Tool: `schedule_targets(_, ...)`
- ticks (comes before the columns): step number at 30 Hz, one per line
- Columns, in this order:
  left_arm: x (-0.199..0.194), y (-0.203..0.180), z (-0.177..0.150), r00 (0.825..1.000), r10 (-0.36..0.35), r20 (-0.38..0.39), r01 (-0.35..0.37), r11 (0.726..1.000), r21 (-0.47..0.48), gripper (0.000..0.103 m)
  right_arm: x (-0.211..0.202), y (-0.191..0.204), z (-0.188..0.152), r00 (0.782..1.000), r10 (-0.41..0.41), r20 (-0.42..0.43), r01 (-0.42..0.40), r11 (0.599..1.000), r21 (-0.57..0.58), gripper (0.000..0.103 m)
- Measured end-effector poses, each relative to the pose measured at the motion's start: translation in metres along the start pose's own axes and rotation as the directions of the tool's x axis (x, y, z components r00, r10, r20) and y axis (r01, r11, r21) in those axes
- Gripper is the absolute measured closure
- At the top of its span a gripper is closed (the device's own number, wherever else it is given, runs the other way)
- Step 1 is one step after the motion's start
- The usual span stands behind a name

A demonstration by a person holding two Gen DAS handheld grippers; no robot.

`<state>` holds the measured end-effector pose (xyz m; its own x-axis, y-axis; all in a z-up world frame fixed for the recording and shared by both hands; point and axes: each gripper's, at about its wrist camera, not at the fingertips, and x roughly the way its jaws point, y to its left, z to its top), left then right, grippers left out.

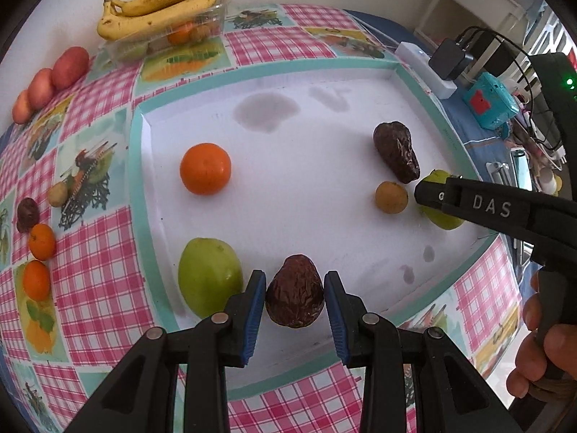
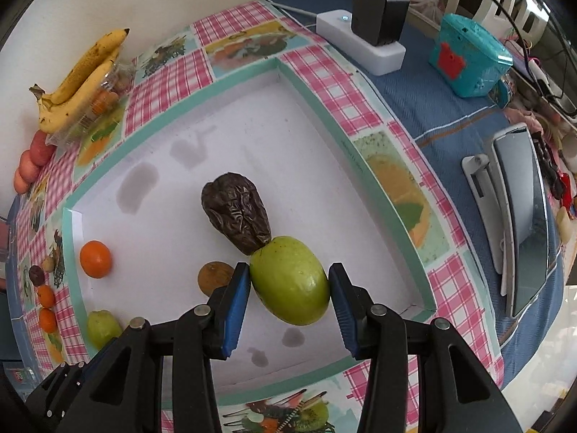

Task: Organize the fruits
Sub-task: 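Carry the date and pear over the white tray while both tools hold them, then lower the date and pear into the tray while both tools open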

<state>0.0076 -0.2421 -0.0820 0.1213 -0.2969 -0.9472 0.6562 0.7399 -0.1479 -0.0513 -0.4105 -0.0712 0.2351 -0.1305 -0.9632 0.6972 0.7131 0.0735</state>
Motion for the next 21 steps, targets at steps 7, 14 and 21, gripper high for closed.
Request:
schedule_targets(7,0.0007,0.0003,0.0008,1.000,-0.001,0.000,0.001,1.000,0.003,0.067,0.0035,0.0003,-0.0007,1.000,-0.003,-0.013,0.003,1.000,-0.001,0.056)
schedule_targets(14,0.0004,0.0013,0.0011,1.000,0.000,-0.003,0.000,1.000,0.008,0.067,0.0040,0.0002,-0.0006,1.000,-0.001,-0.014,0.001,1.000,0.003,0.056)
schedule_targets(21,0.0031,0.0001,0.0022,1.000,-0.008,-0.015,0.008,1.000,0.010,0.058,0.0052,0.0011,0.0011,1.000,-0.004,-0.014,0.004,1.000,-0.005,0.053)
